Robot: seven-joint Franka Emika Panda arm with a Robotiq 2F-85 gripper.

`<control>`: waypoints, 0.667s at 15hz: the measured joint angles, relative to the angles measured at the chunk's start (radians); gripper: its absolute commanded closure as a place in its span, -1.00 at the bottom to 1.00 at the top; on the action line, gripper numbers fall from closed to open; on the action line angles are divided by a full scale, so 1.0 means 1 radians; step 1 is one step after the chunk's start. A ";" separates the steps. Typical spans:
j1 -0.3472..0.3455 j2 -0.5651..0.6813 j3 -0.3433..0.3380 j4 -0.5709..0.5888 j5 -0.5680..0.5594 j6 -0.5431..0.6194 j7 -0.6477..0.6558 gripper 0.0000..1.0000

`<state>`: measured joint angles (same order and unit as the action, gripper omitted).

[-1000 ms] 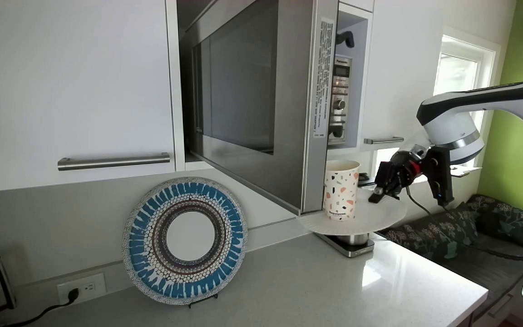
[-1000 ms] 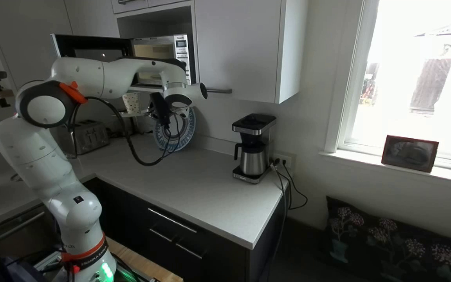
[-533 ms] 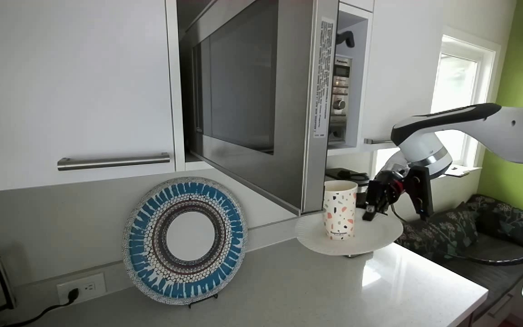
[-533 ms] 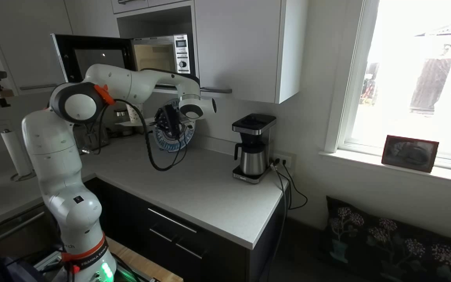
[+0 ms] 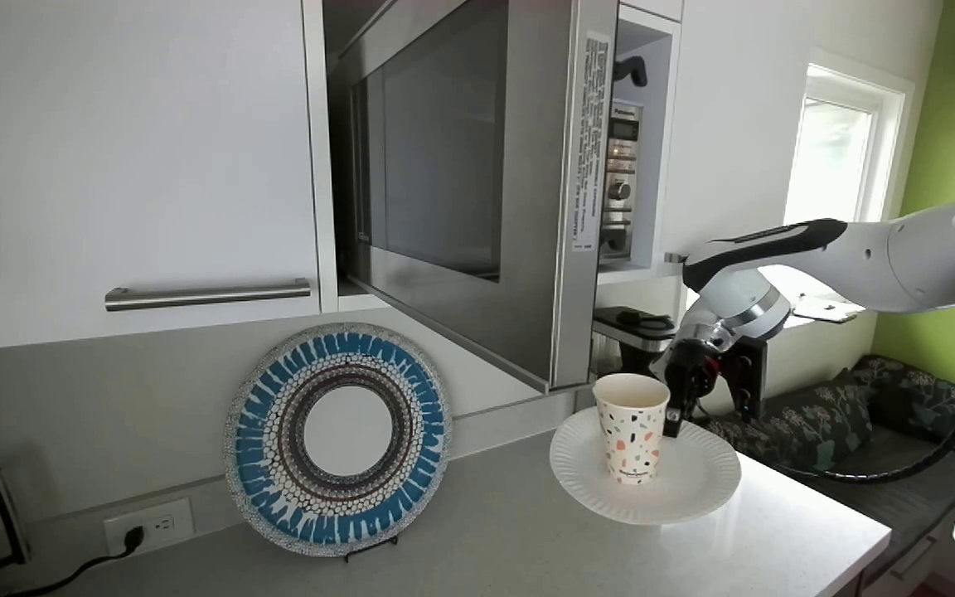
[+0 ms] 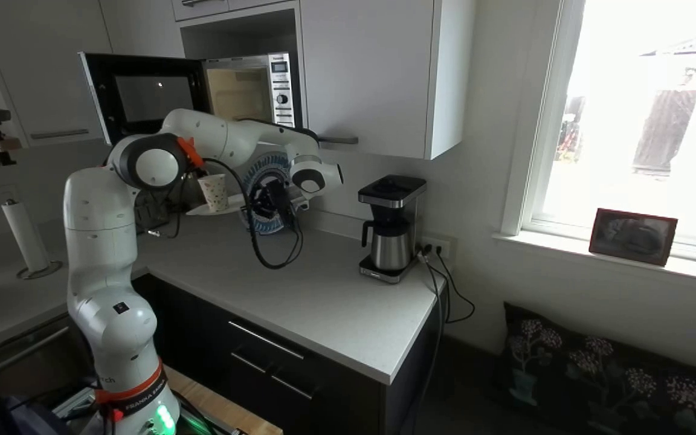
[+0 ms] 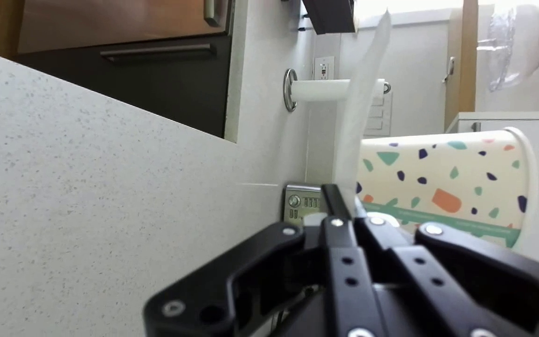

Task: Remove the white plate with a cup on top from the microwave and place it on the table

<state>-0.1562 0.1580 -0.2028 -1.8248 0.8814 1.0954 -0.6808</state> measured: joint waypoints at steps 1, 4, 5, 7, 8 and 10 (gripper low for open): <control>-0.003 0.004 0.000 0.002 -0.011 0.000 -0.020 0.99; -0.009 0.009 0.001 0.005 -0.034 0.006 -0.074 0.99; -0.011 0.011 0.001 0.005 -0.039 0.011 -0.090 0.99; -0.016 0.024 0.002 0.005 -0.039 0.012 -0.119 0.99; -0.019 0.038 0.002 0.006 -0.034 0.012 -0.132 0.99; -0.029 0.075 0.002 0.005 -0.015 0.013 -0.154 0.99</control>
<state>-0.1852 0.2332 -0.2004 -1.8198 0.8667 1.1079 -0.8343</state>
